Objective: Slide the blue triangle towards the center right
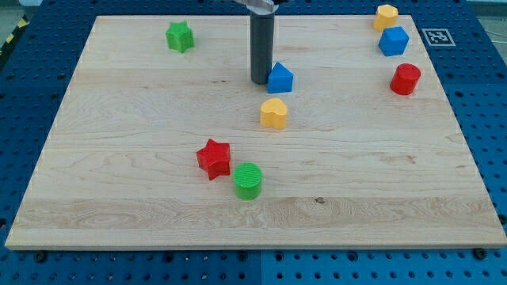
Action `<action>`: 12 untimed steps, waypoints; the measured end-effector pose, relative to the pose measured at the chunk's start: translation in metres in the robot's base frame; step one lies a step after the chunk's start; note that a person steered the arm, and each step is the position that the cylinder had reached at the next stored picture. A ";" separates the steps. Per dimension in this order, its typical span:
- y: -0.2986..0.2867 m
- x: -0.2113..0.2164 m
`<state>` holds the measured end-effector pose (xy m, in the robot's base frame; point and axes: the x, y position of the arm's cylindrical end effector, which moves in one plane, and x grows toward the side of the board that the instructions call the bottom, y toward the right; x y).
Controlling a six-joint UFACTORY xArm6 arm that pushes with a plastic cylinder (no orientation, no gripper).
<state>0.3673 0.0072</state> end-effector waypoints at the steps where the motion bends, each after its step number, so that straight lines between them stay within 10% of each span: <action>1: 0.000 0.004; 4: 0.020 -0.030; 8: 0.040 0.060; 12: 0.031 -0.007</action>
<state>0.3607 0.0383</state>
